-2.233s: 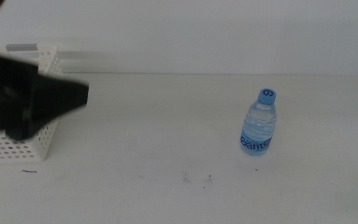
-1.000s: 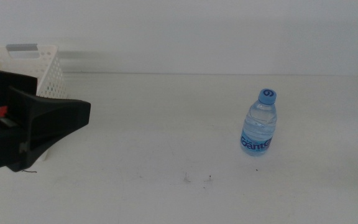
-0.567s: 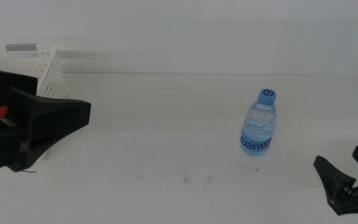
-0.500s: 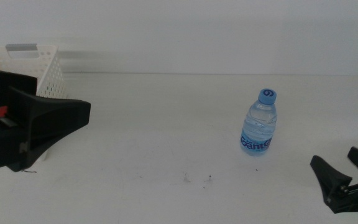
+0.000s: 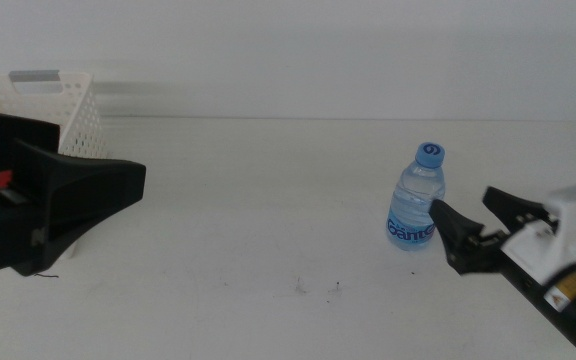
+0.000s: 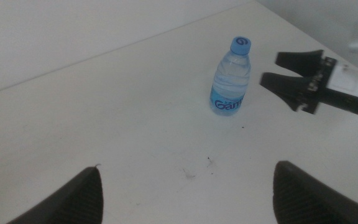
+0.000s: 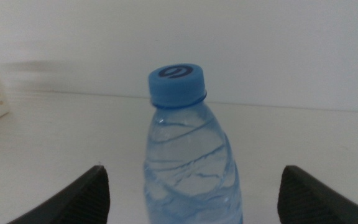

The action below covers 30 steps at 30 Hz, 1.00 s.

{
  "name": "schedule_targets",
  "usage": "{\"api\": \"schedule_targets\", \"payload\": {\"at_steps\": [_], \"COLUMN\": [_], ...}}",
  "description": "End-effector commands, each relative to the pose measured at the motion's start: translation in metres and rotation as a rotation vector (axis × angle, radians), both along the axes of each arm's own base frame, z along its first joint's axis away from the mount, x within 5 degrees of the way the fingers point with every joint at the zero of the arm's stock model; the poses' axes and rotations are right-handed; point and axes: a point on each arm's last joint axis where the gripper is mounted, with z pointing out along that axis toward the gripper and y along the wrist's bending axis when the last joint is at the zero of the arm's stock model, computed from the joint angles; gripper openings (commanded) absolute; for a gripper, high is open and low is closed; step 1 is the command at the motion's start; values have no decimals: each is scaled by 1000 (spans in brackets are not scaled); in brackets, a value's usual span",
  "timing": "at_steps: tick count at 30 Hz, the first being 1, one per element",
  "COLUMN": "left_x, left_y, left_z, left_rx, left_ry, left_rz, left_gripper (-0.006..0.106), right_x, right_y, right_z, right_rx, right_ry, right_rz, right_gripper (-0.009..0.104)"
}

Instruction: Use arms to grab the bottles and put them into the dustbin to the left of the table.

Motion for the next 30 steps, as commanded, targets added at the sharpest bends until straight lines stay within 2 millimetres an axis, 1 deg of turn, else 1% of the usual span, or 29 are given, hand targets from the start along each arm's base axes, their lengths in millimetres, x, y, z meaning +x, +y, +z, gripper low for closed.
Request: {"api": "schedule_targets", "payload": {"at_steps": [1,6,11,13,14,15,16,17,18,19,22,24,27,28,30], "left_x": [0,0,0,0,0,0,0,0,0,0,0,0,0,0,0], "left_y": [0,0,0,0,0,0,0,0,0,0,0,0,0,0,0], "left_z": [1,1,1,1,1,1,1,1,1,1,1,1,1,1,2], "left_rx": [-8,-8,-8,-8,-8,-8,-8,-8,-11,-11,-11,-11,-9,-9,-10], "left_ry": [-12,-12,-12,-12,-12,-12,-12,-12,-11,-11,-11,-11,-13,-13,-15], "left_rz": [0,0,0,0,0,0,0,0,2,2,2,2,0,0,1], "left_gripper": [94,94,94,94,94,94,94,94,94,94,94,94,94,94,94], "right_x": [14,45,70,77,79,82,83,86,88,91,103,114,133,139,151], "right_y": [4,15,29,35,39,44,47,50,56,61,87,113,153,167,195], "right_z": [-6,-21,-34,-39,-41,-43,-45,-45,-44,-41,-22,-5,13,17,17], "right_rx": [-18,-45,-77,-98,-120,-146,-171,-188,-204,-213,-216,-222,-233,-231,-207], "right_ry": [9,50,86,95,93,99,110,125,134,125,84,47,12,-9,-35], "right_rz": [-4,16,46,68,89,113,127,132,144,155,197,235,283,299,329], "right_gripper": [87,87,87,84,80,70,56,37,16,-1,0,0,0,0,0]}}
